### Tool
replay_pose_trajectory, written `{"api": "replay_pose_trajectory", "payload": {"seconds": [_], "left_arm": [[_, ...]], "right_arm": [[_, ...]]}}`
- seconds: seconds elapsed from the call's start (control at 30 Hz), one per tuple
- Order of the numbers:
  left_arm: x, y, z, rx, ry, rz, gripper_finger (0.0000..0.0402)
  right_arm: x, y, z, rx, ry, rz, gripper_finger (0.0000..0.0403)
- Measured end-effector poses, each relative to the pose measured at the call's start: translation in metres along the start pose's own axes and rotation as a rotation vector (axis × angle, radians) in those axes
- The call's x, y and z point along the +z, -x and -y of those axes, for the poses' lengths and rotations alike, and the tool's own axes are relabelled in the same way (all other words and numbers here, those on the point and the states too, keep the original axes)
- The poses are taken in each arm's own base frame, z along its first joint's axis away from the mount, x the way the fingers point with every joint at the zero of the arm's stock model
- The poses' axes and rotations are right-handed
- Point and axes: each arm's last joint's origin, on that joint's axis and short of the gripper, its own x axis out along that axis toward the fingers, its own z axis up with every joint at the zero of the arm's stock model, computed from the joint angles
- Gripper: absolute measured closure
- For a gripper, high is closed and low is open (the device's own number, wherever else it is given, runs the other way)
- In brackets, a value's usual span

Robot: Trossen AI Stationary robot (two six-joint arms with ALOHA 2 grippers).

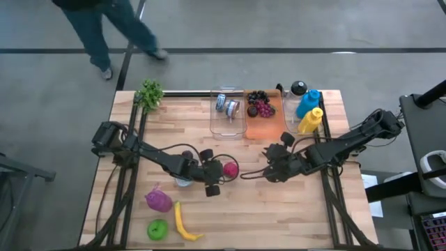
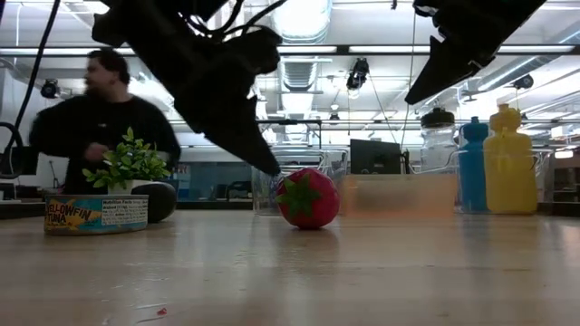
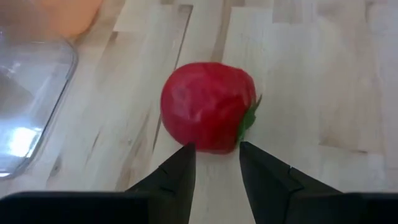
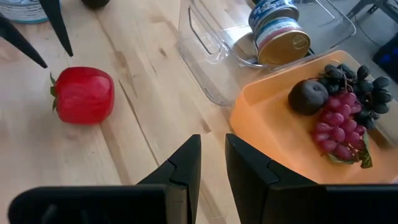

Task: Pick & Place Food Item
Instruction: Put the red tomato into the orange bin

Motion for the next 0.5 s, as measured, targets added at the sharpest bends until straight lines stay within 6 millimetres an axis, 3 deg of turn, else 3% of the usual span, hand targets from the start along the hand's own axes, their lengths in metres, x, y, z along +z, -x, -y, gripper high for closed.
{"api": "replay_pose_trajectory", "payload": {"seconds": [0.5], "left_arm": [[-0.008,-0.025,0.003,0.025,-0.008,-0.006,0.0275]], "right_arm": [[0.003,0.001,-0.001,0.013,0.01,0.02,0.0339]]}}
